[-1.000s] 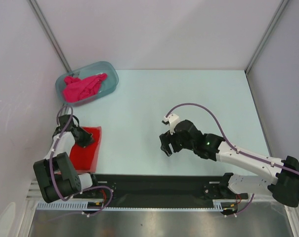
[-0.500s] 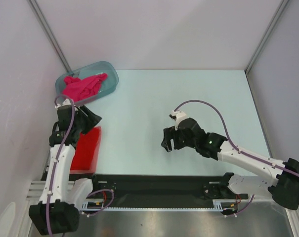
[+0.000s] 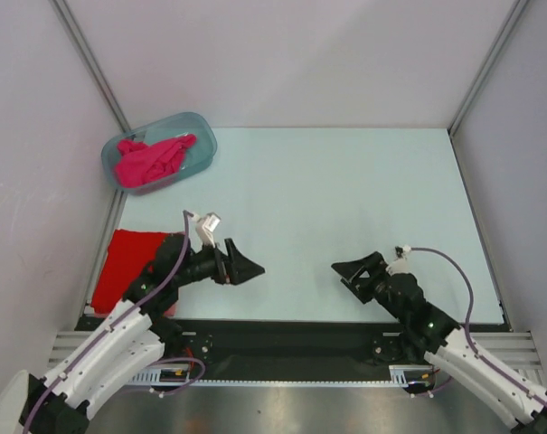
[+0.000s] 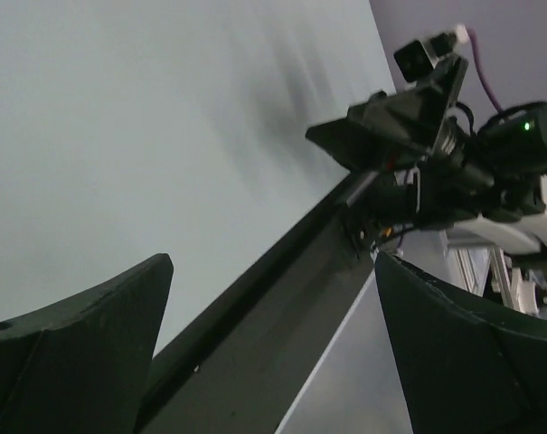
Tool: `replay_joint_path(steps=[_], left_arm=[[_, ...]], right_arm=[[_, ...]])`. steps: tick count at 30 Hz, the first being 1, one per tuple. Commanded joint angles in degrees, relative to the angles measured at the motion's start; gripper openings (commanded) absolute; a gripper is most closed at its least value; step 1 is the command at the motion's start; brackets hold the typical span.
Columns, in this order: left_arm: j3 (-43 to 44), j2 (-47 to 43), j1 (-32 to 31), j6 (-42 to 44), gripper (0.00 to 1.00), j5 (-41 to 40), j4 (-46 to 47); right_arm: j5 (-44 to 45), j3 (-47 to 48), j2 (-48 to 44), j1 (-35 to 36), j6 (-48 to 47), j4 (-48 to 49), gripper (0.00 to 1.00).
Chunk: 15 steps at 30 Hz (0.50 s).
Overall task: Fold and stack the t-shirts
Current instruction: Reset both grippers
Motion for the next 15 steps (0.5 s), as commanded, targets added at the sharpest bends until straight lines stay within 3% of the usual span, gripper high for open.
replay_joint_path(steps=[1,2,4,9,13,15], left_arm=[[-10.52,-8.94,-2.8,-6.34,1.0,6.67,13.23],[-12.89,-14.89,-3.07,-9.4,1.0,7.37,15.6],[-18.7,-20.98,-3.24,-12.32,1.0,8.34,19.92],[-25.2,-38.38,-3.24,-15.32,1.0,11.24,24.92],[-33.46,-44.55,-3.16,-21.72,1.0,15.46,34.67],[-38.03,-44.92,-3.16,-28.05,1.0,17.04,44.48]], right_arm=[[9.37,-2.29,-16.35,3.13,13.6,-8.01,0.84],[10.95,-2.03,-17.87,4.18,14.03,-12.56,0.89],[12.81,1.38,-12.03,6.99,14.04,-14.8,0.96],[20.78,-1.75,-9.61,18.57,15.52,-6.04,0.98],[27.48,-9.67,-13.74,24.91,22.55,0.58,1.0],[31.17,-9.67,-14.54,28.17,20.3,2.31,1.0]])
